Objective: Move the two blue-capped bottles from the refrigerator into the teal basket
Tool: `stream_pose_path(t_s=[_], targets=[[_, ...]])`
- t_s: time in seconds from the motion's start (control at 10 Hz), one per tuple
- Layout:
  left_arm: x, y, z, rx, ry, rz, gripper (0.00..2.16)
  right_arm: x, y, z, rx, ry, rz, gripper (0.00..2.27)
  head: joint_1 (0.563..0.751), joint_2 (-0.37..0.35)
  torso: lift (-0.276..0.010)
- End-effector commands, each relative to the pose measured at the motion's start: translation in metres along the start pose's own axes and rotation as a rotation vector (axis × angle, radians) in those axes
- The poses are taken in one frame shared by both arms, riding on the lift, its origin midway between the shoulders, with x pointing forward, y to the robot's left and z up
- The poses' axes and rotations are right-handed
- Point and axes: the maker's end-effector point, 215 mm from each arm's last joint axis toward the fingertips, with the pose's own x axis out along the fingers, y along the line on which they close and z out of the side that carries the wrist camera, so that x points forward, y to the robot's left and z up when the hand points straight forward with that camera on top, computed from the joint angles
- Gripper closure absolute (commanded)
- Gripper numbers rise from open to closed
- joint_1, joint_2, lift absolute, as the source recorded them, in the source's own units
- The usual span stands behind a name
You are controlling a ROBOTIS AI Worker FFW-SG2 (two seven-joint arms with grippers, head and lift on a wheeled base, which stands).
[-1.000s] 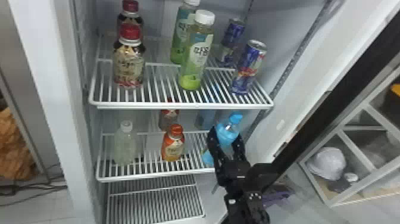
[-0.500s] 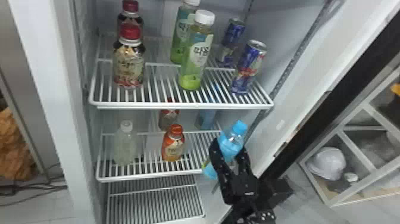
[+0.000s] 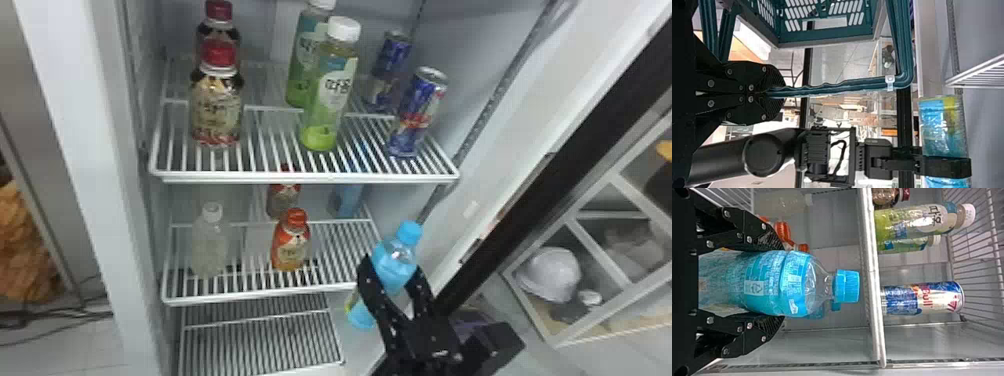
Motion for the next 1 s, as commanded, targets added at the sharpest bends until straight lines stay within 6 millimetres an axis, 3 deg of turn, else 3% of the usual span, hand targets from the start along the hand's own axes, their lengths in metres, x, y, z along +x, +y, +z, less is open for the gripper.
stream_pose_path(t_s=[0.0,0.7,0.9], targets=[[0.000,0.000,-0.001,-0.001,0.000,0.000,1.18,-0.013,0.004,-0.006,-0.002,0.051,0.017,0.63,0.695,-0.350,-0.136],[-0.001,0.002,-0.003,-0.003,0.005,0.005,1.18,-0.055,0.047,-0.014,0.017,0.258,0.183,0.63,0.695,-0.350,-0.136],[-0.002,0.003,-0.003,-0.003,0.006,0.005,1.18,-0.067,0.056,-0.024,0.030,0.326,0.215,0.63,0.695,-0.350,-0.136]])
